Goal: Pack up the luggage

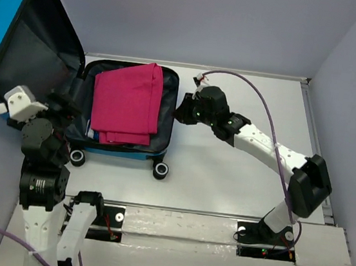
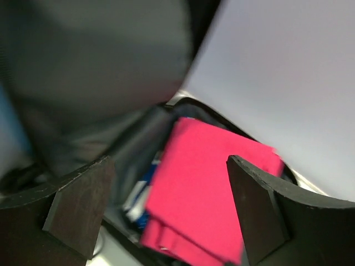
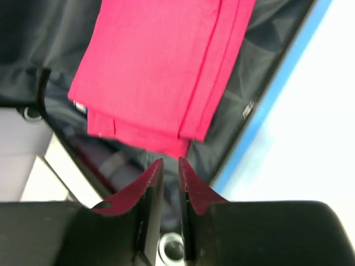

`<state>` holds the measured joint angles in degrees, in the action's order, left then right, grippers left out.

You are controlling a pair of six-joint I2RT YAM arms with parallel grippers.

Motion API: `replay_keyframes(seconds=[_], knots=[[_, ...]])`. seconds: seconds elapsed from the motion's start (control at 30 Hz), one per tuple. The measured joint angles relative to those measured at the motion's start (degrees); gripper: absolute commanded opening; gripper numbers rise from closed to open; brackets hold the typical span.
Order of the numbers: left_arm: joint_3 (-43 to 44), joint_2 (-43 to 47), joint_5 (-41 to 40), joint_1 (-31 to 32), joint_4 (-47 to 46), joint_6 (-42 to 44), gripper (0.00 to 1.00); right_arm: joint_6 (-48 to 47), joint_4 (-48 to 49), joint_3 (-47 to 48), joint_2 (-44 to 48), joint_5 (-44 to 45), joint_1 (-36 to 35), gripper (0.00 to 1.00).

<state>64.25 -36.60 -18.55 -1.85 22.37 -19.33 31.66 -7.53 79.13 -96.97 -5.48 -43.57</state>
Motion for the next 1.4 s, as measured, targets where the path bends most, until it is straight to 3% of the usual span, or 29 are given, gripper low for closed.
replay_keyframes(seconds=[0.13, 0.23, 0.37, 0.5, 0.67, 0.8, 0.83, 0.87, 0.93, 1.07, 1.13, 1.3, 1.4], knots=[[-2.1, 5.2, -13.9, -0.1, 5.4, 0.2, 0.93, -1.3, 2.1, -7.3, 7.7, 0.3, 0.0, 0.30], [-4.0, 3.3, -23.4, 0.5, 8.5, 0.5, 0.91, -2.1, 3.8, -13.2, 12.2, -0.7, 0.0, 0.33], [-4.9, -1.5, -32.0, 0.7, 10.1, 1.3, 0.76, -3.3, 5.0, -17.8, 14.5, -2.3, 0.0, 0.34], [-5.8, -6.1, -38.5, -0.2, 9.6, 1.8, 0.75, -4.5, 5.4, -21.3, 15.6, -3.4, 0.0, 0.34], [-2.7, -14.8, -42.5, -3.5, 9.8, 1.2, 0.72, -7.5, 7.0, -29.4, 19.1, -3.1, 0.2, 0.34], [2.3, -23.5, -43.6, -6.8, 11.3, -1.0, 0.61, -8.8, 6.7, -36.1, 21.8, -2.9, 2.7, 0.34], [2.5, -25.0, -44.0, -7.4, 11.7, -1.3, 0.55, -9.0, 6.4, -37.6, 23.0, -2.7, 3.7, 0.34], [2.5, -25.8, -44.4, -7.9, 12.3, -1.4, 0.43, -9.1, 6.2, -38.4, 24.1, -2.5, 4.3, 0.34], [2.8, -26.7, -45.2, -8.6, 13.6, -1.7, 0.35, -9.1, 6.3, -38.8, 26.1, -2.2, 5.5, 0.34], [4.0, -26.5, -45.7, -9.0, 15.5, -2.3, 0.34, -9.2, 8.5, -38.8, 26.7, -2.3, 6.0, 0.34], [4.2, -26.6, -45.8, -9.0, 15.6, -2.2, 0.06, -9.2, 8.6, -38.8, 25.5, -2.3, 6.0, 0.34], [4.8, -26.3, -46.2, -6.4, 12.9, -1.5, 0.06, -9.2, 8.3, -38.8, 23.2, -2.2, 6.0, 0.34], [4.8, -24.7, -47.8, 1.5, 9.7, 2.4, 0.06, -9.2, 8.4, -38.8, 23.1, -2.1, 6.0, 0.34]])
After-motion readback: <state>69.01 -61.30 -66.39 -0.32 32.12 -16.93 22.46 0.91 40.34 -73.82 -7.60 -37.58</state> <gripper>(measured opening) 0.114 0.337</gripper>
